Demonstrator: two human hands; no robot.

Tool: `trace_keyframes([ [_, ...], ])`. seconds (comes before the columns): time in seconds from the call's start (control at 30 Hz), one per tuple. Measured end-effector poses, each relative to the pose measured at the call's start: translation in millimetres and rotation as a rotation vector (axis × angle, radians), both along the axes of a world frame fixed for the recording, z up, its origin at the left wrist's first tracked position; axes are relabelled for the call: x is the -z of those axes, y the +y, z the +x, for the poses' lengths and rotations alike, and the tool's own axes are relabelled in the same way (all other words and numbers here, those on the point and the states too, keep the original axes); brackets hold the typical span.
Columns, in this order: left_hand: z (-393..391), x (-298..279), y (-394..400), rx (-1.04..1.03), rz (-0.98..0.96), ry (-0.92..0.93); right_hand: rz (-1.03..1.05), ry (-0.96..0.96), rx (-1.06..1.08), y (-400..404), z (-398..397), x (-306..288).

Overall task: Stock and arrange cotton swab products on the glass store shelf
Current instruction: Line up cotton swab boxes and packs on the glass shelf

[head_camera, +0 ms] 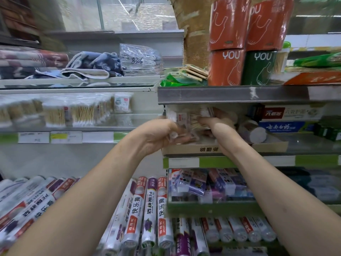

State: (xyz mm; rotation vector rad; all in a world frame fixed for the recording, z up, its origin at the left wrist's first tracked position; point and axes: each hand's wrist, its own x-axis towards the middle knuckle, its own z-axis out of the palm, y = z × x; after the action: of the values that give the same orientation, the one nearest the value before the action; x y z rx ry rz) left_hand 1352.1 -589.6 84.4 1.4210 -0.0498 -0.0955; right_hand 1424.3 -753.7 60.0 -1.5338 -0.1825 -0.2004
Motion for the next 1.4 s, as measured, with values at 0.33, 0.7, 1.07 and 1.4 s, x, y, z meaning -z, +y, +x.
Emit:
trace_keyframes([
  [0.33,-23.1,-20.5,72.6,-0.274,0.1,-0.009,0.09,0.004,-0.114,61.1,-19.7,3.8],
  [0.7,-35.2,-12.8,141.5,-0.513,0.016,-0.129,0.098,-0.184,0.114,103.7,-50.1,9.4],
  [1.07,-45.3,-7.0,181.5,-0.462,-0.049,-0.164,-0.041,-0.341,0.567,156.5,-83.0,46.1],
  [1.4,-67.9,0.5,198.0,-0.335,0.078,-0.206,-0.264,-0.7,0.501,224.1,-119.7,28.3],
])
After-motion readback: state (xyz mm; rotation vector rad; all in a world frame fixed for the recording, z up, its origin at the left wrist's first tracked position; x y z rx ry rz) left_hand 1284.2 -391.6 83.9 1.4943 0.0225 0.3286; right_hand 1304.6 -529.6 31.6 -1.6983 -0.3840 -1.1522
